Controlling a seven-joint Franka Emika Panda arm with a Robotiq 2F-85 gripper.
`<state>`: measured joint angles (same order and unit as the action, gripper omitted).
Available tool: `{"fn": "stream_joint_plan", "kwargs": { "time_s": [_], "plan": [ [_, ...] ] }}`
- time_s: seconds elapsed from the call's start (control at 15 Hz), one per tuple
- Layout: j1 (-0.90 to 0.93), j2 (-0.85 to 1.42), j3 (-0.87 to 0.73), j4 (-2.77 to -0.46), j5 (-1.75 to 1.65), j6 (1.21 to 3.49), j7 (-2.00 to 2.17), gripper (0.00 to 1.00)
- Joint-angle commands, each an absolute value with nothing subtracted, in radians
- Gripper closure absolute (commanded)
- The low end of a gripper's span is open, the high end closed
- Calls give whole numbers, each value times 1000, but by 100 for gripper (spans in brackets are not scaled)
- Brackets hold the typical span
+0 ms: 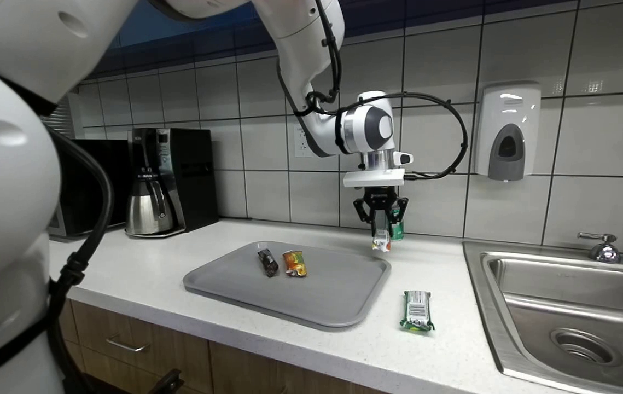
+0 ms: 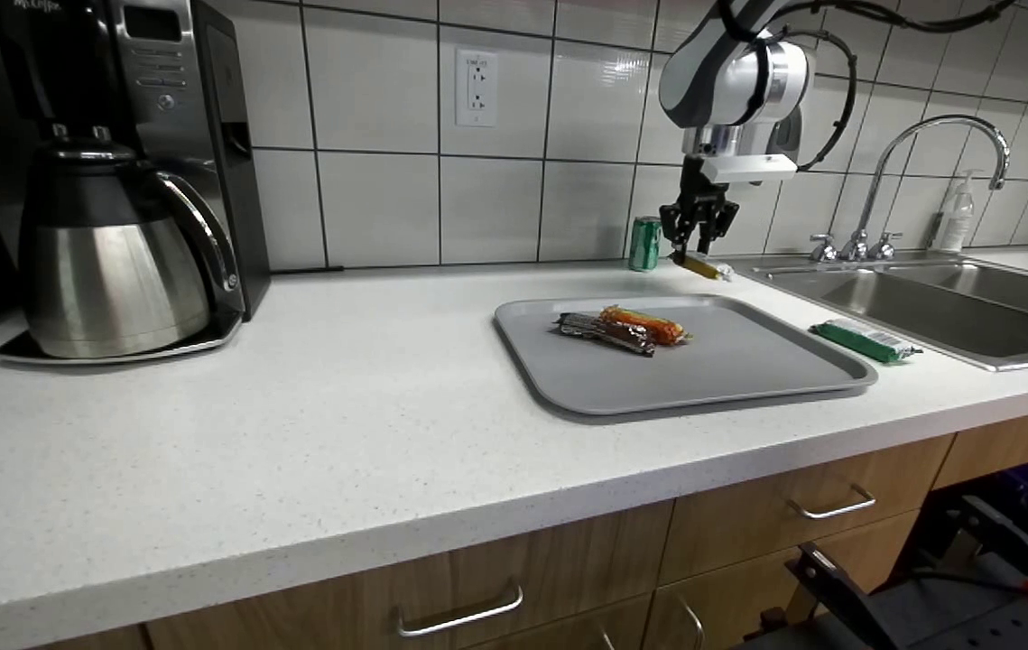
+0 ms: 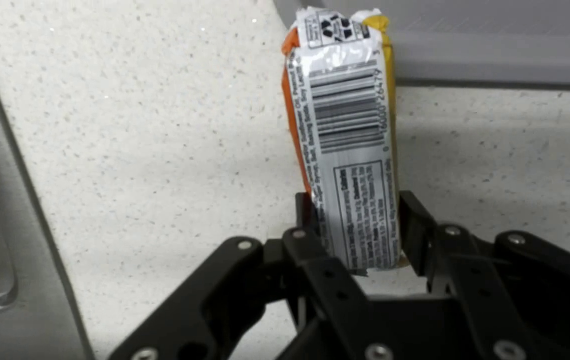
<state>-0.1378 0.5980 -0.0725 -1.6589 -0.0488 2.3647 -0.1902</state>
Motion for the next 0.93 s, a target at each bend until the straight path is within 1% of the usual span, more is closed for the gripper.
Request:
{"fn": "stream_joint_plan", "kwargs": {
  "time_s": [0.0,0.87],
  "plan": [
    [-118,508,-54,-1770,-66,2370,-204,81],
    [-40,356,-33,-2062,-92,2382,-184,81]
  ]
}}
